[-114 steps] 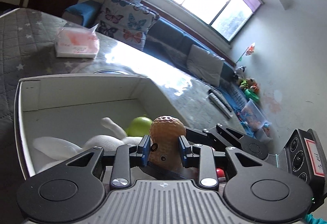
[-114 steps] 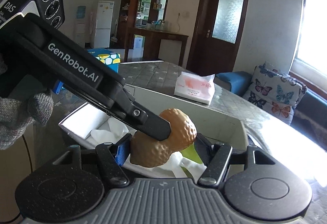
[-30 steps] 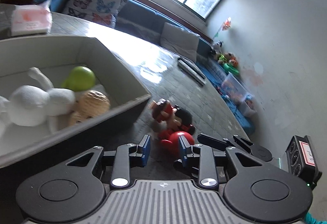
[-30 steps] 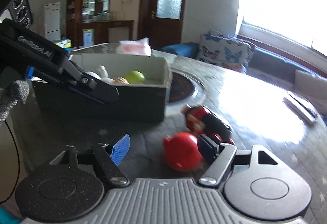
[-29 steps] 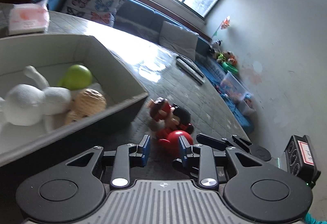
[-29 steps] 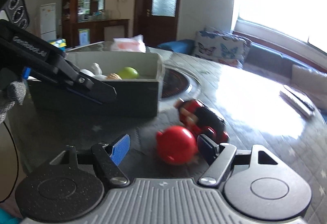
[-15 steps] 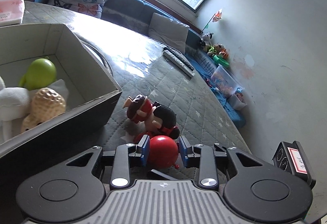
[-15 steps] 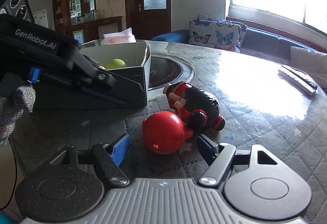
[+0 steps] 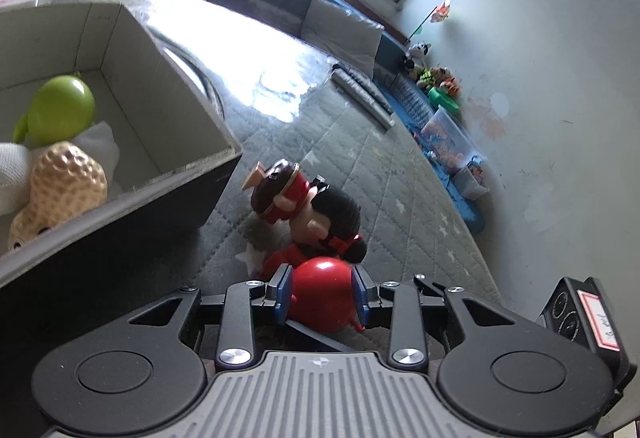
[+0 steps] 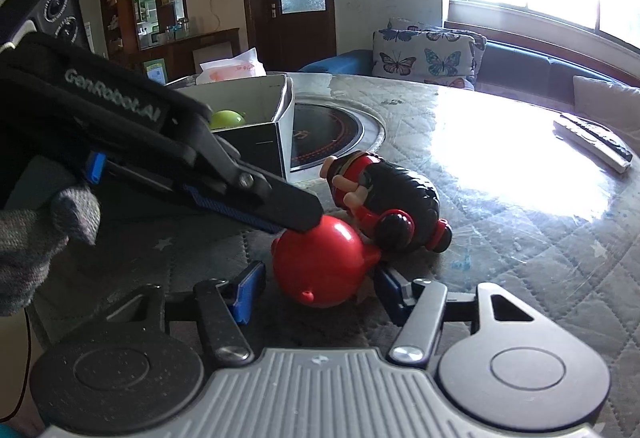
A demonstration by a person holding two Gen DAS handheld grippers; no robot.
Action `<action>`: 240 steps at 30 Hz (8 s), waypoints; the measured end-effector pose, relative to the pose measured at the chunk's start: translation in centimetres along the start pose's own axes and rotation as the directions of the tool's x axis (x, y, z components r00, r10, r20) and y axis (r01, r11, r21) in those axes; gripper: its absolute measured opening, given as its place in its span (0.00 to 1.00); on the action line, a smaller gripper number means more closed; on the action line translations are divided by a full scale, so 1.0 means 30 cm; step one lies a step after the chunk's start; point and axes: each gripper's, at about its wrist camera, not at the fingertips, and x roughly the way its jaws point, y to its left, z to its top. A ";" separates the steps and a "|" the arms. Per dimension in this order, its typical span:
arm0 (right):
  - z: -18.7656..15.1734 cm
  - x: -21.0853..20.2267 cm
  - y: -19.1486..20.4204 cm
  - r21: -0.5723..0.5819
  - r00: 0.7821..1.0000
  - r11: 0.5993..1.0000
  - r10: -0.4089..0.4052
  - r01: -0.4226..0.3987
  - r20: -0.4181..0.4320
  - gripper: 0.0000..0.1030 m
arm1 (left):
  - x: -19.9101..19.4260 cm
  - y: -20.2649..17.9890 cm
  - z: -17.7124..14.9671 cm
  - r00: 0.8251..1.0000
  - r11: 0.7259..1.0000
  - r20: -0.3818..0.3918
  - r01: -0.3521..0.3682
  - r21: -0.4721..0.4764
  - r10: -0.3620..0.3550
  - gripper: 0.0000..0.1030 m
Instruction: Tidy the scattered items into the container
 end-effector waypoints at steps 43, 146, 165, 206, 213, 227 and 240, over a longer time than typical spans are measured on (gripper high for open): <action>0.353 0.235 0.548 -0.309 0.939 0.899 0.340 -0.310 0.046 0.51 | -0.637 0.309 -0.017 0.909 0.967 0.348 -0.175 -0.184 0.231 0.34; 0.091 0.077 -0.049 -0.085 1.000 0.996 -0.019 0.017 -0.019 0.60 | -0.160 0.098 -0.063 0.984 0.988 0.121 -0.120 -0.098 0.132 0.35; 0.015 -0.049 0.095 -0.118 0.986 0.979 0.162 -0.164 -0.029 0.60 | -0.192 0.093 -0.105 0.994 0.997 0.085 -0.072 -0.026 0.074 0.36; 0.054 -0.120 0.194 -0.238 0.991 0.963 0.133 -0.129 -0.001 0.55 | -0.293 0.114 -0.138 0.987 0.996 0.150 -0.047 -0.077 0.058 0.35; 0.168 -0.126 0.267 -0.344 0.981 0.927 0.183 -0.149 0.068 0.55 | -0.445 0.103 -0.089 0.961 0.994 0.258 -0.081 -0.067 0.096 0.35; 0.366 0.121 0.400 -0.384 0.943 0.883 0.322 -0.269 0.079 0.54 | -0.599 0.301 0.027 0.907 0.966 0.347 -0.188 -0.178 0.240 0.35; 0.373 0.269 0.429 -0.271 0.942 0.907 0.336 -0.322 0.006 0.54 | -0.585 0.412 0.060 0.904 0.951 0.312 -0.238 -0.198 0.292 0.34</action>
